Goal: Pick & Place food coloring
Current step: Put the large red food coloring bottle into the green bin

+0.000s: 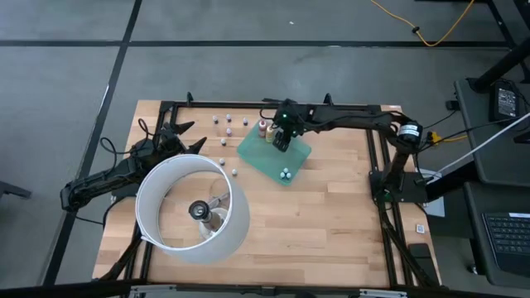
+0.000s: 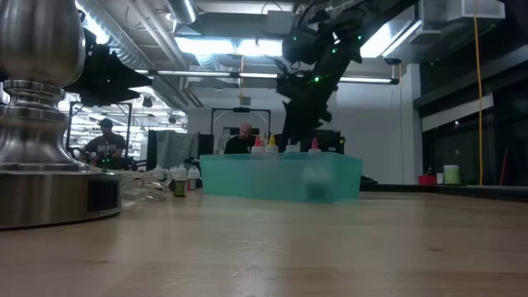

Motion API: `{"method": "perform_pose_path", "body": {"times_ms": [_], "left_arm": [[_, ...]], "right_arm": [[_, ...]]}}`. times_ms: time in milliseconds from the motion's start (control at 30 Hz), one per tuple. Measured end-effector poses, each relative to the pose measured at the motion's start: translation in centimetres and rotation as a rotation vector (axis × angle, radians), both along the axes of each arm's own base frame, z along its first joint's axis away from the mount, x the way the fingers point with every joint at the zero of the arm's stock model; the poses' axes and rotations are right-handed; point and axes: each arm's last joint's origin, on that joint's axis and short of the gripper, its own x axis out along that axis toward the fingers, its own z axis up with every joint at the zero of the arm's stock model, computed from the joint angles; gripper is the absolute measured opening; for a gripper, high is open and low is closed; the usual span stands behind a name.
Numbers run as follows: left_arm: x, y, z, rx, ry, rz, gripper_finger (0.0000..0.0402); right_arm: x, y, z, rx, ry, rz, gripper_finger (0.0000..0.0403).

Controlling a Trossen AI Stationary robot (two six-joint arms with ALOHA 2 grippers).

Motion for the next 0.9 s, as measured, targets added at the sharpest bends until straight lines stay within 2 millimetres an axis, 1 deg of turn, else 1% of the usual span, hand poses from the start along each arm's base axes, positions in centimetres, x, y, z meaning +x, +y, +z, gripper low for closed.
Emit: {"method": "perform_pose_path", "body": {"times_ms": [200, 367, 500, 600, 700, 900], "left_arm": [[0.0, 0.0, 0.0, 0.000, 0.000, 0.000, 0.0400], [0.0, 0.0, 0.0, 0.000, 0.000, 0.000, 0.0400], [0.0, 0.0, 0.0, 0.000, 0.000, 0.000, 0.0400], [0.0, 0.0, 0.0, 0.000, 0.000, 0.000, 0.0400], [0.0, 0.0, 0.0, 0.000, 0.000, 0.000, 0.0400], [0.0, 0.0, 0.0, 0.000, 0.000, 0.000, 0.0400]], "right_arm": [[-1.4, -0.4, 2.8, -0.024, -0.061, -0.026, 0.0244], [-2.7, -0.8, 4.0, -0.008, -0.072, -0.078, 0.0270], [-3.3, -1.3, 4.3, 0.039, -0.093, -0.173, 0.0287], [-3.5, -1.6, 4.4, 0.041, -0.102, -0.248, 0.0291], [-3.8, -2.1, 4.4, 0.011, -0.089, -0.275, 0.0291], [-4.4, -3.2, 4.3, -0.019, -0.062, -0.275, 0.0291]]}}
